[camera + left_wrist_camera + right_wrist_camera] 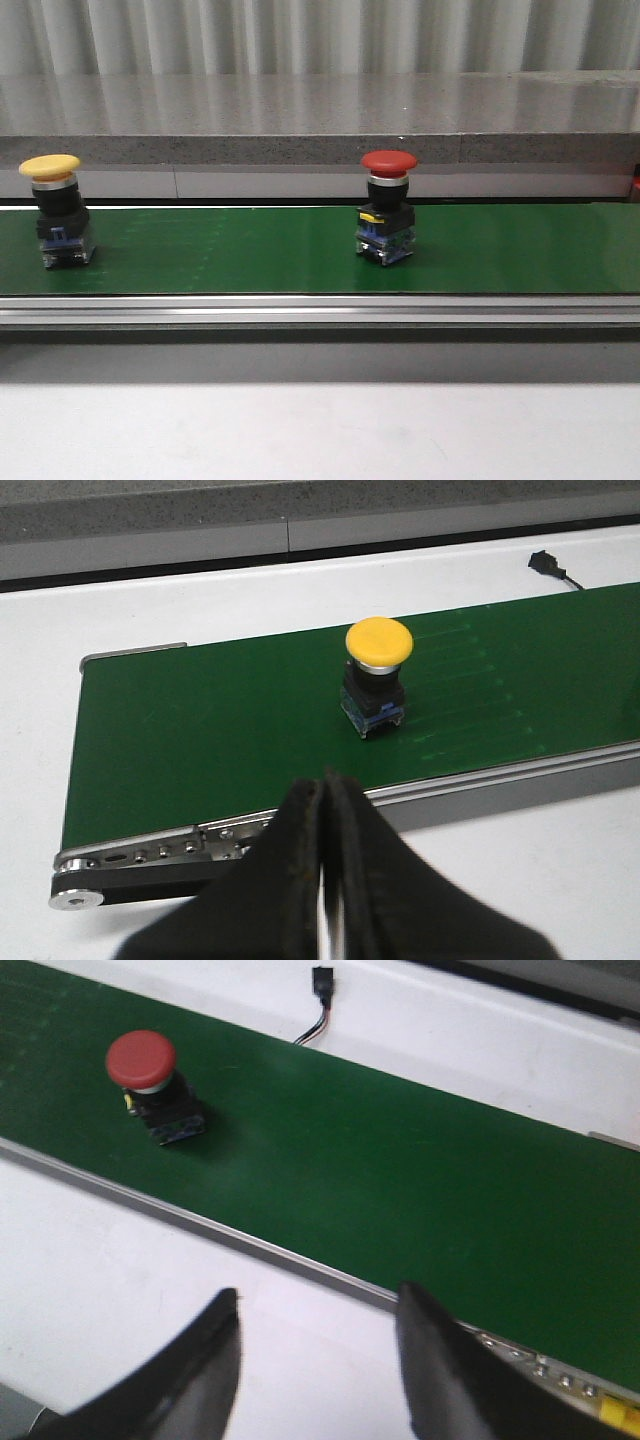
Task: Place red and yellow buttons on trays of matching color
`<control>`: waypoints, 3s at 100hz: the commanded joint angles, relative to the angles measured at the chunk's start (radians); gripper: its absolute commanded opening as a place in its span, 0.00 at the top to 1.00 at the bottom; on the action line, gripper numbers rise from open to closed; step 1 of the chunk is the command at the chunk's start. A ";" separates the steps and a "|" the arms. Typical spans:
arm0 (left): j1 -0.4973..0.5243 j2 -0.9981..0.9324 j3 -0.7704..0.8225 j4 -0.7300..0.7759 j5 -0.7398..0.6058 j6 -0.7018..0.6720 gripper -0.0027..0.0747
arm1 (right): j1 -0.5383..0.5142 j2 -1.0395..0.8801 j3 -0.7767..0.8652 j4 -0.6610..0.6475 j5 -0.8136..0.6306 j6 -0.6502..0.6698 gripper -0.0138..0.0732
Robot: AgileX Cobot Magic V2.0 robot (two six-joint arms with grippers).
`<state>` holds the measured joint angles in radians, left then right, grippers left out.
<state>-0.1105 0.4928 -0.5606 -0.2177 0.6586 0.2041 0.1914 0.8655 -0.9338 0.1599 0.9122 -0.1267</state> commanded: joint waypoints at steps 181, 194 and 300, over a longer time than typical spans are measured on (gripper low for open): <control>-0.008 0.002 -0.027 -0.011 -0.075 0.002 0.99 | -0.086 0.584 -0.385 0.045 -0.057 -0.080 0.65; -0.008 0.002 -0.027 -0.011 -0.075 0.002 0.99 | -0.235 0.541 -0.385 0.045 -0.065 -0.080 0.65; -0.008 0.002 -0.027 -0.011 -0.075 0.002 0.99 | -0.824 0.842 -0.492 0.057 -0.202 0.151 0.66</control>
<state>-0.1105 0.4928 -0.5606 -0.2177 0.6586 0.2041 -0.6300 1.7166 -1.3897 0.1966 0.7661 0.0247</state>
